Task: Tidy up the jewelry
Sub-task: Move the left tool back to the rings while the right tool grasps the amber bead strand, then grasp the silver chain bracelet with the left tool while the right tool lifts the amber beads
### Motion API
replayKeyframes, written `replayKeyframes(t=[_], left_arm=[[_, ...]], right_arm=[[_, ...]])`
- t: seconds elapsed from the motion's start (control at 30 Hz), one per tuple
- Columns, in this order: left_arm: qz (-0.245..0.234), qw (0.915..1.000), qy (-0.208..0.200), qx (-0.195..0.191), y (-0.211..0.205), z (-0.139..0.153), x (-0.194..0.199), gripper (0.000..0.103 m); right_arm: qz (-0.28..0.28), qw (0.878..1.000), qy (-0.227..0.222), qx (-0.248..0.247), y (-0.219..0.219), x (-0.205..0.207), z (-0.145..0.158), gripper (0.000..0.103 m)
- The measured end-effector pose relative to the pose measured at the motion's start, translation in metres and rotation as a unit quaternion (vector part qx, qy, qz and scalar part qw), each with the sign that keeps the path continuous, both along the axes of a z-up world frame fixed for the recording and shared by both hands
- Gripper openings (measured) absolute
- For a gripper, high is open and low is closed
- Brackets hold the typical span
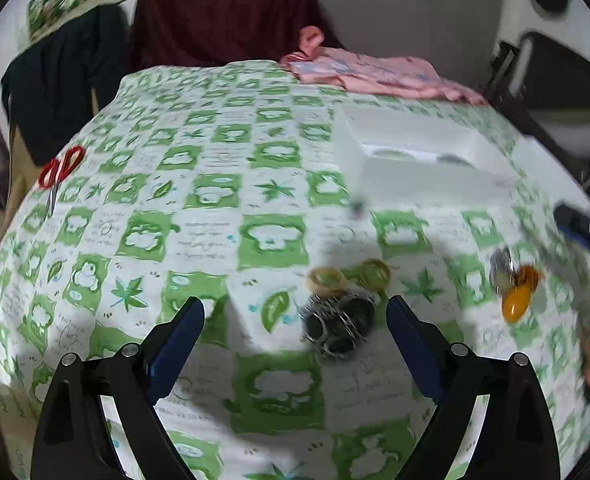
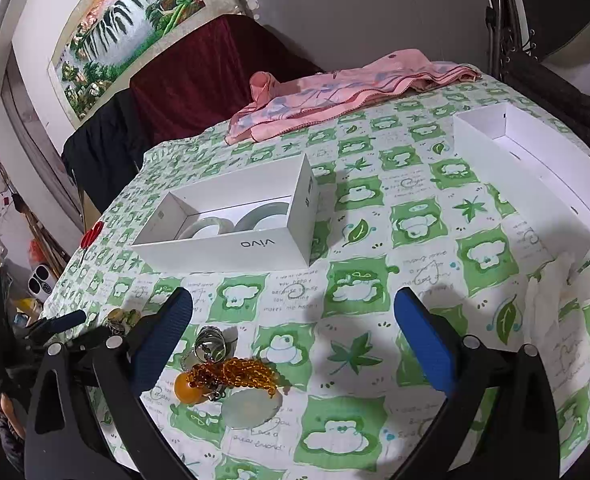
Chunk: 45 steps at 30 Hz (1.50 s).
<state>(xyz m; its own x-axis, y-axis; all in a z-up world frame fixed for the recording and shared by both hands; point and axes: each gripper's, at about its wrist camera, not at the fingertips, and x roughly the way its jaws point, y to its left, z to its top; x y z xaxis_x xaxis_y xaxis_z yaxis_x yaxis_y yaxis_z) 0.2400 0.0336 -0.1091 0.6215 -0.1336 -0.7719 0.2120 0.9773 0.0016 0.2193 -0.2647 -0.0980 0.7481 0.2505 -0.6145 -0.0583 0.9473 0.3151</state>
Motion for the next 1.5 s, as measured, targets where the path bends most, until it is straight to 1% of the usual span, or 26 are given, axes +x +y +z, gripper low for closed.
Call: replayKeyframes(t=[0.03,0.1,0.17,0.27,0.33,0.43,0.47,0.57,0.7,0.77,0.83,0.87,0.9,1.0,1.13,1.17,1.2,1.27,1.33,1.4,1.47,1.5], left_arm=[[0.005,0.9998,-0.003,0.017,-0.002,-0.001,-0.002,0.091],[0.016,0.9995,-0.005,0.026,0.003,-0.002,-0.004,0.091],[0.03,0.9995,0.003,0.009,0.014,-0.003,-0.002,0.091],[0.065,0.9977,0.017,0.011,0.03,-0.007,0.002,0.091],[0.095,0.9952,0.021,0.002,0.045,-0.008,0.004,0.091],[0.143,0.9891,0.024,-0.024,0.068,-0.007,0.007,0.091],[0.148,0.9882,0.022,-0.033,0.071,-0.006,0.006,0.091],[0.131,0.9907,0.018,-0.033,0.066,-0.003,0.005,0.091],[0.097,0.9953,0.006,-0.003,0.046,0.0,0.001,0.091],[0.085,0.9963,0.004,0.0,0.041,-0.001,0.0,0.091],[0.075,0.9972,0.004,-0.002,0.037,-0.001,-0.001,0.091],[0.073,0.9973,0.005,-0.001,0.036,-0.001,-0.001,0.091],[0.073,0.9973,0.006,-0.001,0.037,-0.002,0.0,0.091],[0.071,0.9974,0.009,-0.003,0.037,-0.002,0.0,0.091],[0.071,0.9974,0.011,-0.002,0.037,-0.003,0.001,0.091],[0.071,0.9974,0.012,-0.001,0.036,-0.003,0.001,0.091],[0.07,0.9975,0.012,-0.001,0.036,-0.003,0.001,0.091],[0.067,0.9977,0.013,-0.001,0.035,-0.004,0.001,0.091],[0.065,0.9978,0.013,0.0,0.034,-0.004,0.001,0.091],[0.064,0.9979,0.014,0.003,0.033,-0.004,0.001,0.091],[0.064,0.9979,0.014,0.004,0.032,-0.005,0.001,0.091],[0.064,0.9978,0.014,0.004,0.032,-0.004,0.001,0.091]], right_arm=[[0.0,1.0,0.001,0.002,-0.001,0.0,0.0,0.096],[0.0,1.0,0.003,0.005,0.0,0.001,-0.001,0.096],[0.002,1.0,0.004,0.004,0.0,0.001,-0.001,0.096],[0.001,1.0,0.002,0.0,0.0,0.001,0.0,0.096],[-0.001,1.0,0.001,0.0,0.0,0.001,0.0,0.096],[0.001,1.0,0.0,0.002,-0.001,0.001,0.001,0.096],[0.004,1.0,0.0,0.0,0.001,0.0,0.001,0.096],[0.016,1.0,0.0,-0.008,0.006,-0.001,0.001,0.096],[0.042,0.999,-0.004,-0.02,0.016,-0.01,0.003,0.096],[0.056,0.998,0.0,-0.043,0.026,-0.02,-0.001,0.096],[0.058,0.996,-0.001,-0.074,0.034,-0.028,-0.005,0.091],[0.065,0.994,-0.002,-0.092,0.041,-0.033,-0.006,0.078],[0.074,0.992,-0.001,-0.102,0.047,-0.035,-0.007,0.072],[0.105,0.987,0.0,-0.12,0.059,-0.04,-0.009,0.072],[0.157,0.98,0.009,-0.123,0.073,-0.045,-0.013,0.071],[0.167,0.979,0.011,-0.118,0.075,-0.046,-0.014,0.068],[0.177,0.978,0.012,-0.113,0.076,-0.046,-0.015,0.062],[0.2,0.975,0.012,-0.097,0.079,-0.049,-0.015,0.06],[0.219,0.971,0.013,-0.095,0.085,-0.05,-0.016,0.06],[0.221,0.969,0.022,-0.105,0.09,-0.046,-0.018,0.06],[0.194,0.974,0.043,-0.113,0.088,-0.033,-0.022,0.057],[0.174,0.977,0.049,-0.109,0.083,-0.027,-0.023,0.052]])
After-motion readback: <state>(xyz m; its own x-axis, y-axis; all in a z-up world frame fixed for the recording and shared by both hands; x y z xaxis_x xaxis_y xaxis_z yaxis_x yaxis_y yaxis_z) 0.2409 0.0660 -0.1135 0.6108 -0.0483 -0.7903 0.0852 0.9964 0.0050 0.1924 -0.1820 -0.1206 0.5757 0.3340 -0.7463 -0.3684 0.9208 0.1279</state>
